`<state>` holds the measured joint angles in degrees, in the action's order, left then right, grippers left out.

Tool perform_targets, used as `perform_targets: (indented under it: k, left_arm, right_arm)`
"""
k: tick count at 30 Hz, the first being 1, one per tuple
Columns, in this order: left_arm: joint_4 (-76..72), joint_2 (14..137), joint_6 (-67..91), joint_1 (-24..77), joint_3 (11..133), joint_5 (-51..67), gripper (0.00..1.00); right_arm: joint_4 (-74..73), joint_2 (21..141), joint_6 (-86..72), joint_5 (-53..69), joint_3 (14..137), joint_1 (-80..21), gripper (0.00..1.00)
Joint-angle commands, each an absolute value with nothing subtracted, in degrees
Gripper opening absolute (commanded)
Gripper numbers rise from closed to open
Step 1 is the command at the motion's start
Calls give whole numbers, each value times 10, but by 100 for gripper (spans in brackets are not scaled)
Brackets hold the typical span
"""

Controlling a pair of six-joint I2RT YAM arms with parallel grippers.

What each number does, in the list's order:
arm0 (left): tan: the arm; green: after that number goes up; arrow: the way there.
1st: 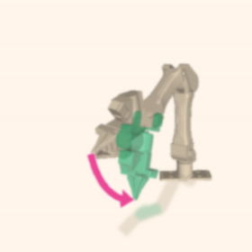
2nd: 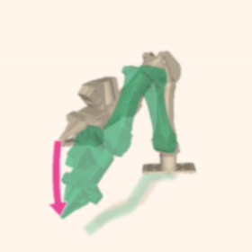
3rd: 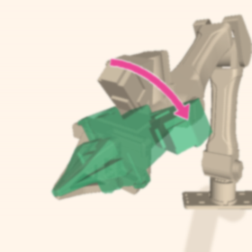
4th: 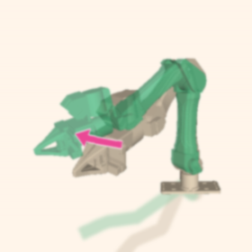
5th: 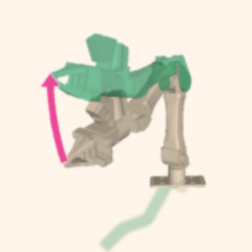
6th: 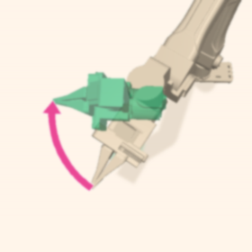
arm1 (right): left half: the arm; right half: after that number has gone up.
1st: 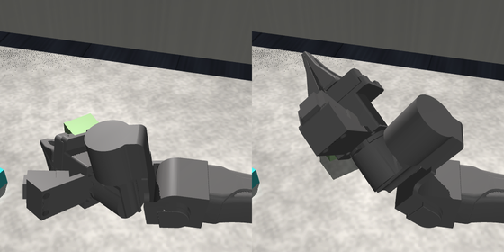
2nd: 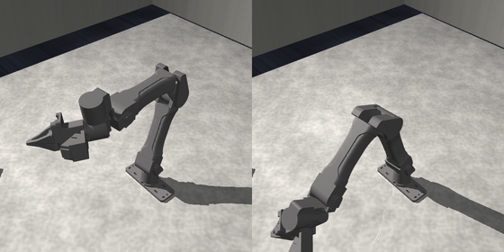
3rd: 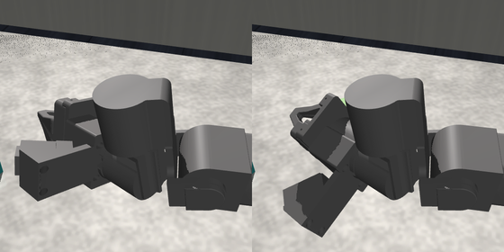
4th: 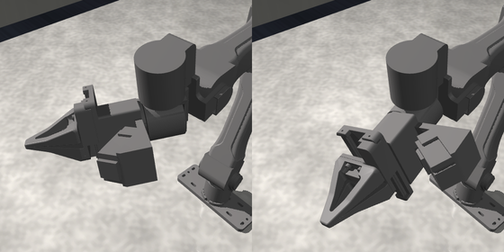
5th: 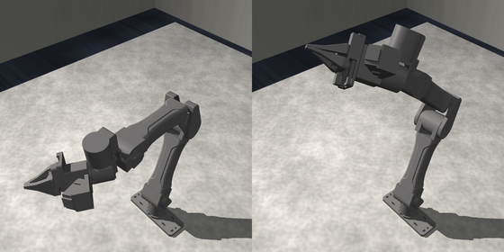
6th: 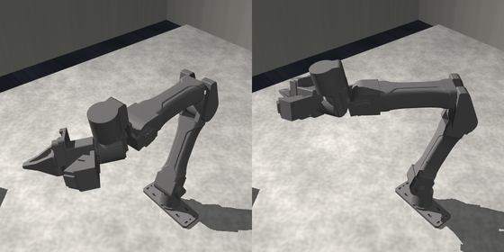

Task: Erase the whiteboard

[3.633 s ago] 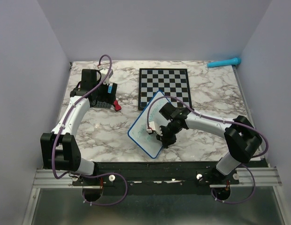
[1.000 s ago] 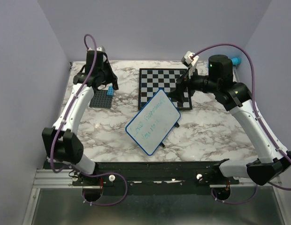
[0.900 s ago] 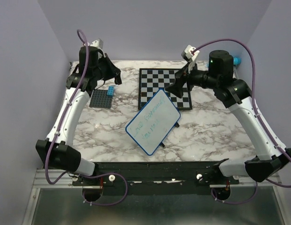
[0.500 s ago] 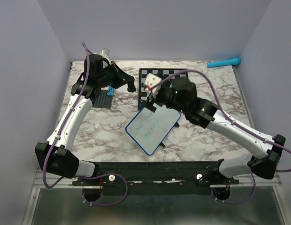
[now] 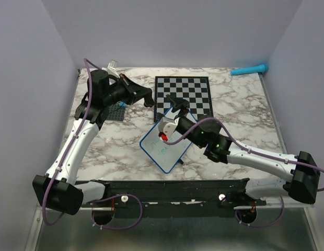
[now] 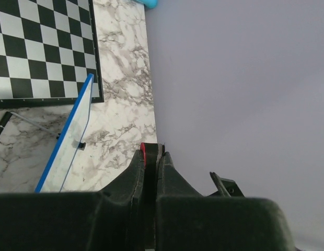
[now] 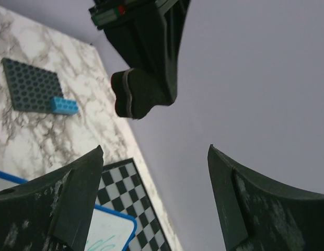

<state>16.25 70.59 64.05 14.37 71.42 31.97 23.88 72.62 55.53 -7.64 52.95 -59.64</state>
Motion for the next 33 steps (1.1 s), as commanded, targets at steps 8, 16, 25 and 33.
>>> perform_targets:
  k: [8, 16, 25, 33]
  left_arm:
    - [102, 667, 714, 172, 671, 335, 9]
    - [118, 663, 713, 185, 671, 328, 9]
    - [130, 660, 701, 193, 670, 323, 9]
    - [143, 643, 661, 188, 651, 325, 75]
  right_arm:
    - [403, 706, 667, 14, 469, -631, 91]
    - [449, 751, 722, 4, 483, -635, 74]
    - [487, 779, 769, -39, 488, -635, 40]
    - [456, 758, 728, -82, 515, -634, 1]
